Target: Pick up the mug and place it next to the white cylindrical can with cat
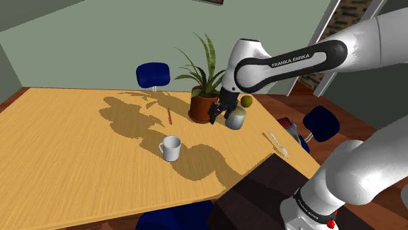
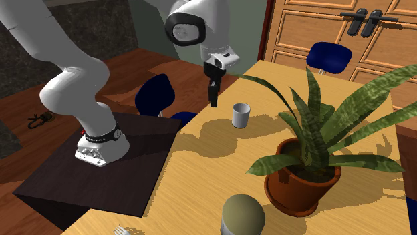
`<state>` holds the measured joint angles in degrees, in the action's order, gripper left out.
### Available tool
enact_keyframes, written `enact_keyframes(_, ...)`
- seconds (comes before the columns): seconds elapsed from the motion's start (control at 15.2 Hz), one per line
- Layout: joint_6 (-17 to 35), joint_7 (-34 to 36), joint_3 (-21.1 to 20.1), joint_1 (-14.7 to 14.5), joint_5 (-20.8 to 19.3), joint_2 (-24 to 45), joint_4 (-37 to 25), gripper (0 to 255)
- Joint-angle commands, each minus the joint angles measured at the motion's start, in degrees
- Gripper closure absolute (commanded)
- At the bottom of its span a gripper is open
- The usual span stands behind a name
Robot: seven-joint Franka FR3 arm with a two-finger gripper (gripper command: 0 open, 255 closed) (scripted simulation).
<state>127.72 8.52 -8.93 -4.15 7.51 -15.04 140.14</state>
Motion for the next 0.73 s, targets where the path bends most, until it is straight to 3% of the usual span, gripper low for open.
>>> enact_keyframes(0.0, 2.76, 1.48, -1.16, -0.45, -0.29, 4.11, -1.6, 0)
enact_keyframes(0.66, 12.97, 10.12, -4.22, -3.43, -6.31, 26.17, -13.83, 0)
